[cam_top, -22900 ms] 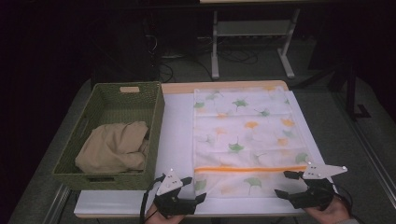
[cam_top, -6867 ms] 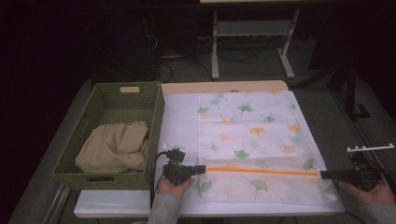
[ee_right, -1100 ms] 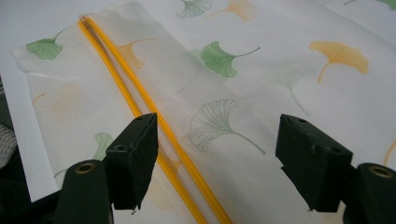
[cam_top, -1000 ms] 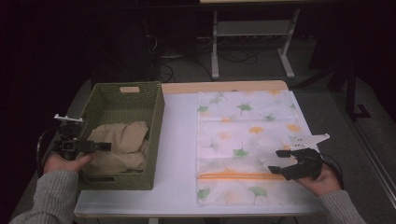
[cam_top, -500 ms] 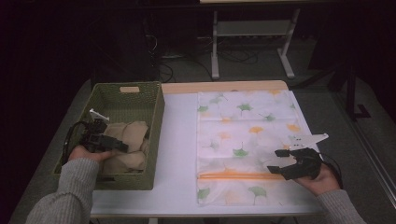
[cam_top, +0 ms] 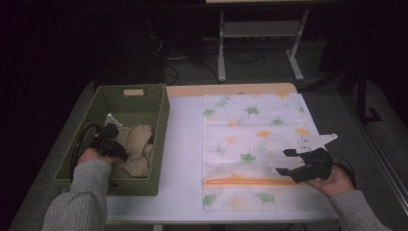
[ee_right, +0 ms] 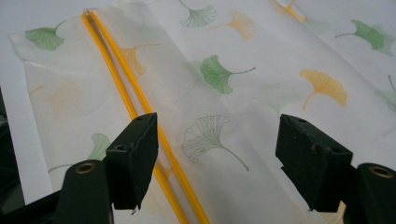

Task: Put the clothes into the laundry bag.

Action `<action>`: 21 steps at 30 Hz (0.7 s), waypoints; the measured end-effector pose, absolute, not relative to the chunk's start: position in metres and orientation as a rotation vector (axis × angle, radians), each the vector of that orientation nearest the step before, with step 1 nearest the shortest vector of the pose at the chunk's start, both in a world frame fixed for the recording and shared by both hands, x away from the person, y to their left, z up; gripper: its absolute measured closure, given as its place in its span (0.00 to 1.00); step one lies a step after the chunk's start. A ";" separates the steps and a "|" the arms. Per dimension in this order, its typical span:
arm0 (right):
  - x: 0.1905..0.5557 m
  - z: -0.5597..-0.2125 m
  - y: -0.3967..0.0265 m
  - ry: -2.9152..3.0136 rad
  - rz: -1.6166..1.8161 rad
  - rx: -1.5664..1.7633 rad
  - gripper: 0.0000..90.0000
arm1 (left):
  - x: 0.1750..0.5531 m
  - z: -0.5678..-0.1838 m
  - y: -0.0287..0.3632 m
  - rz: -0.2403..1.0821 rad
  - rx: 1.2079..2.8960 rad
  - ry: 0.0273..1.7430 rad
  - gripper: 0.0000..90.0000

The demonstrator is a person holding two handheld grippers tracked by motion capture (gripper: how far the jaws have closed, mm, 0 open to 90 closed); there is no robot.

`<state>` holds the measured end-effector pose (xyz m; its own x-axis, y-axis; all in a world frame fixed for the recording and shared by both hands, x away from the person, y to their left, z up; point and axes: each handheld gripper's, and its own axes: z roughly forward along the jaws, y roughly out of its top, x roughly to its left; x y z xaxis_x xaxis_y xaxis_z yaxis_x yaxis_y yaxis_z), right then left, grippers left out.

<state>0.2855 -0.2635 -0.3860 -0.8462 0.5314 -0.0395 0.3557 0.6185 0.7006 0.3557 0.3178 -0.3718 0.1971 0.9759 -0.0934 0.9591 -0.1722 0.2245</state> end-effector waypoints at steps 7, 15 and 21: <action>0.297 -0.405 -0.252 2.732 0.975 0.644 0.41 | 0.346 -0.364 0.323 0.103 2.192 1.803 0.90; 0.305 -0.428 -0.232 2.896 0.824 0.499 0.52 | 0.332 -0.352 0.334 0.048 2.103 1.736 0.92; 0.310 -0.438 -0.222 2.903 0.798 0.490 0.55 | 0.322 -0.345 0.341 0.022 2.047 1.684 0.92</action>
<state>0.3097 -0.2220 -0.4381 -0.9445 0.3286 -0.0026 0.2811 0.8119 0.5117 0.3220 0.3411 -0.3452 0.2401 0.9272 -0.2876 0.9194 -0.1222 0.3739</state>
